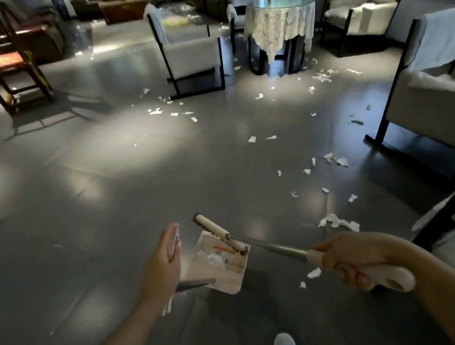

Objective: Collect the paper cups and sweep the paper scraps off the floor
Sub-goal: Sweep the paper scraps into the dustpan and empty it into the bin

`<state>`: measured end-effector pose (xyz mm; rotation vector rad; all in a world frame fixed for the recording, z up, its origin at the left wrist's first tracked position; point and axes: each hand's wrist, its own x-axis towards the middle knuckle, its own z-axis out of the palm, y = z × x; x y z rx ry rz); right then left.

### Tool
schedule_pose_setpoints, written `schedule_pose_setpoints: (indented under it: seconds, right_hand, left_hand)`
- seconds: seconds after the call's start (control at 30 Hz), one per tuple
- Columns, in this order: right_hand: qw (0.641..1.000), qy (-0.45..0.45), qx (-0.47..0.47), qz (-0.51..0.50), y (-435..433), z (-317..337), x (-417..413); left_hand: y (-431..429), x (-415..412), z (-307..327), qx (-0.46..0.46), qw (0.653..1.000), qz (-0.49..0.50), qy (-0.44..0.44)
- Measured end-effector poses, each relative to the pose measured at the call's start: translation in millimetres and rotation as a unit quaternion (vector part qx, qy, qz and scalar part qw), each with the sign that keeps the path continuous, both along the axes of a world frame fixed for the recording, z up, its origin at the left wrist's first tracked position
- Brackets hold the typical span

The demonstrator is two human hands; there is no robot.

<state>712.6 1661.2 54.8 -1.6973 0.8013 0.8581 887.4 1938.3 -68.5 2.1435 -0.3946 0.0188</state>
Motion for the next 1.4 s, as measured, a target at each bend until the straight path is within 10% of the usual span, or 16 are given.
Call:
schedule_pose_setpoints:
  seconds: [0.7, 1.4]
  right_hand:
    - [0.96, -0.139, -0.007, -0.245, -322, -23, 505]
    - [0.944, -0.253, -0.01, -0.213, -757, -50, 1010]
  left_hand:
    - [-361, 482, 64, -0.062, 0.994, 0.05, -0.069]
    - [-828, 1020, 86, -0.095, 0.993, -0.058, -0.047]
